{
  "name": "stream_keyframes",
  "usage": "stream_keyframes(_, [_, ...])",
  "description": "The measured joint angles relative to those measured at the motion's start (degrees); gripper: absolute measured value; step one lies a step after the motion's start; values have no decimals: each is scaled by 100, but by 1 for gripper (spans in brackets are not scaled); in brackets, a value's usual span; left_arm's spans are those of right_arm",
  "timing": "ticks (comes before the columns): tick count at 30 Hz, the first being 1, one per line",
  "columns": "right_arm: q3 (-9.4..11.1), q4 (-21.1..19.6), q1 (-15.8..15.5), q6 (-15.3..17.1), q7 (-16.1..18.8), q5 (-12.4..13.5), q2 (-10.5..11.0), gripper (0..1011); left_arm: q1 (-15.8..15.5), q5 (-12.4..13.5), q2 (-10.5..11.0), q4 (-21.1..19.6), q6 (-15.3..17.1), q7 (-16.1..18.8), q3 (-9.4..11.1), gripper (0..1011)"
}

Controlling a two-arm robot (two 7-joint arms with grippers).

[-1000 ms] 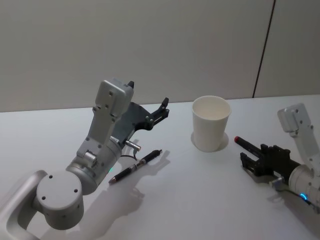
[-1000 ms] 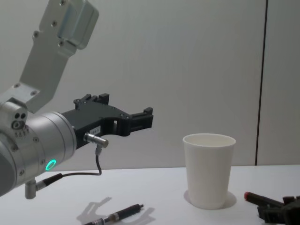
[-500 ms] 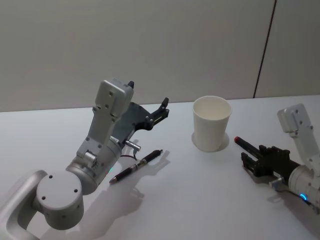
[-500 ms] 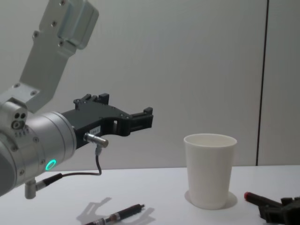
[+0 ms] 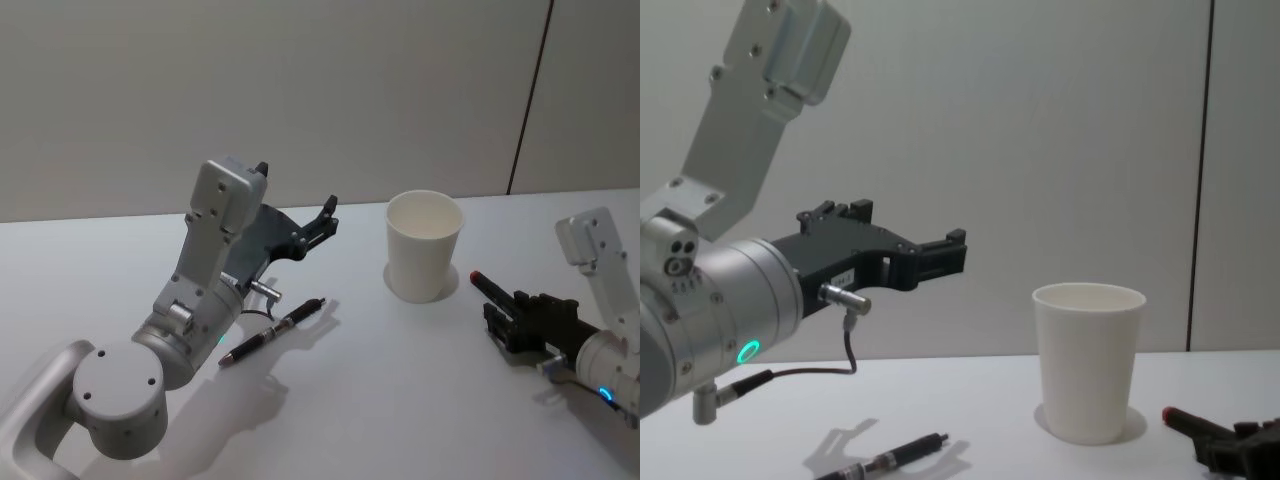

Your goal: Place the pen into the pen holder.

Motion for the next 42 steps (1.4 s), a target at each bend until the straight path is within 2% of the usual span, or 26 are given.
stream_keyframes(42, [31, -19, -2, -95, -184, 18, -34, 195, 0, 0, 0, 0, 0, 0, 0, 1001])
